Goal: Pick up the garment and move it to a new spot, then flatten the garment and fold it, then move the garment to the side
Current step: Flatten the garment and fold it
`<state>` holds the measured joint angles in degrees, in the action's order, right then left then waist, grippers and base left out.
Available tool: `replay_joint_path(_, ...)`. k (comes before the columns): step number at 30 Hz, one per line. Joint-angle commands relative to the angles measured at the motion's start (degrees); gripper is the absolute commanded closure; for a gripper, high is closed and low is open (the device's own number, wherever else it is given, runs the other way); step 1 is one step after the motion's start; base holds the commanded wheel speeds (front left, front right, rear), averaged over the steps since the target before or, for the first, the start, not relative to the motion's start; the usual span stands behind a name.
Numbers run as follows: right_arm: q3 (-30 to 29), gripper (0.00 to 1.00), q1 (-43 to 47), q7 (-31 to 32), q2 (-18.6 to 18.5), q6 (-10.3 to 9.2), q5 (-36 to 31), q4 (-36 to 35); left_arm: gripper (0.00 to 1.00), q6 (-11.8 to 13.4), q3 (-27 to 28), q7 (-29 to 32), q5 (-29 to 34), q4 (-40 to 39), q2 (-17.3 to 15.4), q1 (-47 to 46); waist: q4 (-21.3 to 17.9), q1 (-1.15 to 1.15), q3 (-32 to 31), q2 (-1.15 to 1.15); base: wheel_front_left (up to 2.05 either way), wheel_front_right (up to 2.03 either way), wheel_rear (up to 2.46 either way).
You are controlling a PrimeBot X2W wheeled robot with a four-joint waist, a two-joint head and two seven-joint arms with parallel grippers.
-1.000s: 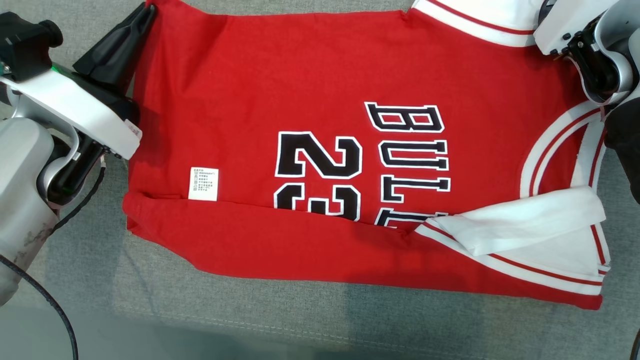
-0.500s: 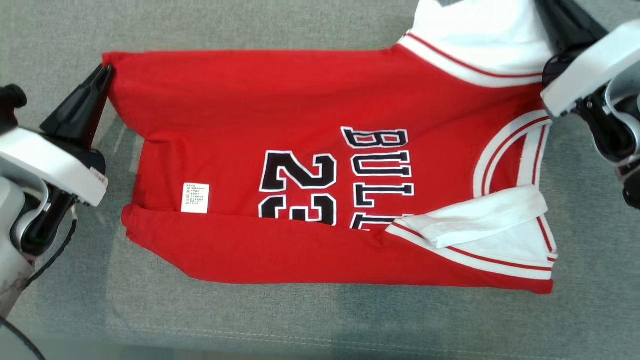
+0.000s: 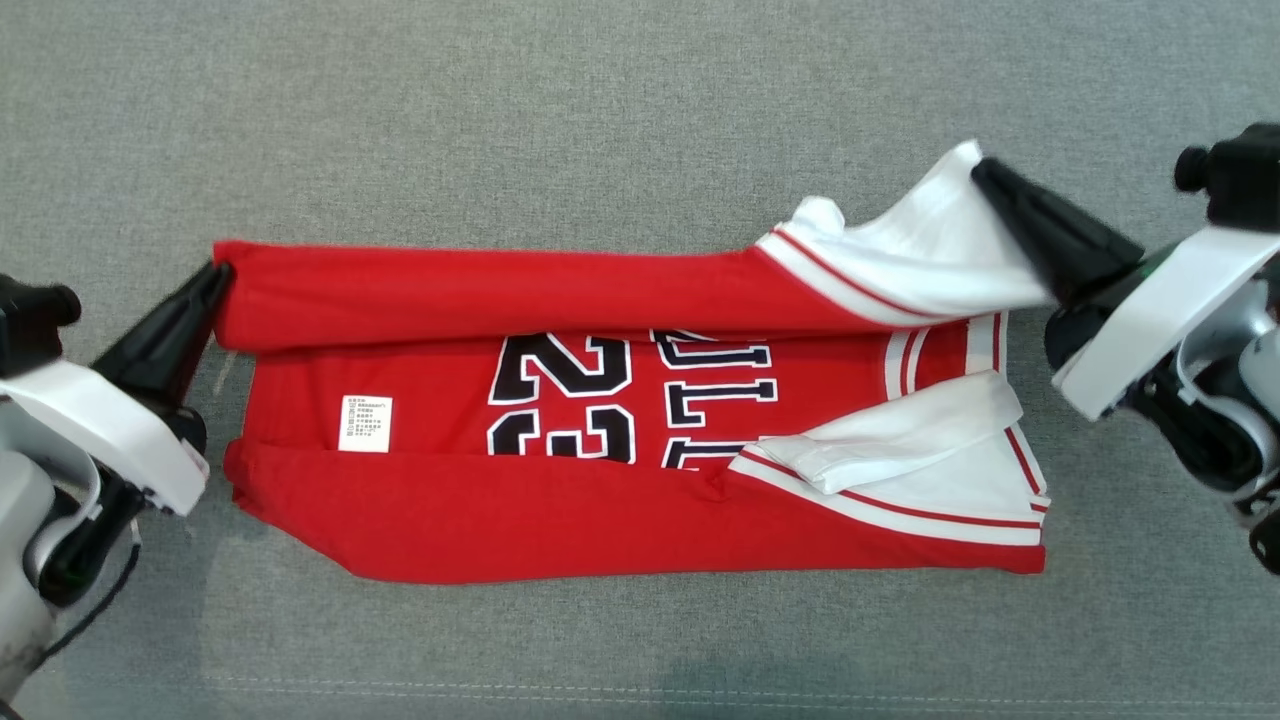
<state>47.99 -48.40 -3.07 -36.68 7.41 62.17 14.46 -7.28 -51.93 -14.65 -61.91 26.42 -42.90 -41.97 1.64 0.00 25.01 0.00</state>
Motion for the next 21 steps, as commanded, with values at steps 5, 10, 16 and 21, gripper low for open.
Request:
replay_joint_path(5,2.9,1.00,5.6,-1.4,-2.8,0.08,2.7,-4.0,1.00,-0.2,-0.3,-0.3,-0.1,0.3,-3.4,2.0,-0.2,0.00,-1.1,0.00,0.00,0.00,0.00)
replay_joint_path(10,4.4,1.00,6.9,-2.7,-3.5,0.08,2.8,-3.7,1.00,-0.2,-1.3,-0.3,-0.3,2.0,-2.1,3.9,-0.4,0.00,-1.8,0.00,0.00,0.00,0.00)
replay_joint_path(16,4.6,0.56,8.5,-4.1,-3.3,0.08,3.8,-2.2,0.55,-0.2,-2.0,-0.3,0.0,5.0,-0.8,4.3,-0.4,0.00,-2.3,0.00,0.00,0.00,0.00)
replay_joint_path(21,3.3,0.00,11.8,-6.4,-3.7,0.08,5.8,0.2,0.00,-0.2,-1.3,-0.3,1.0,8.5,1.0,5.7,-0.2,0.00,-4.1,0.00,0.00,0.00,0.00)
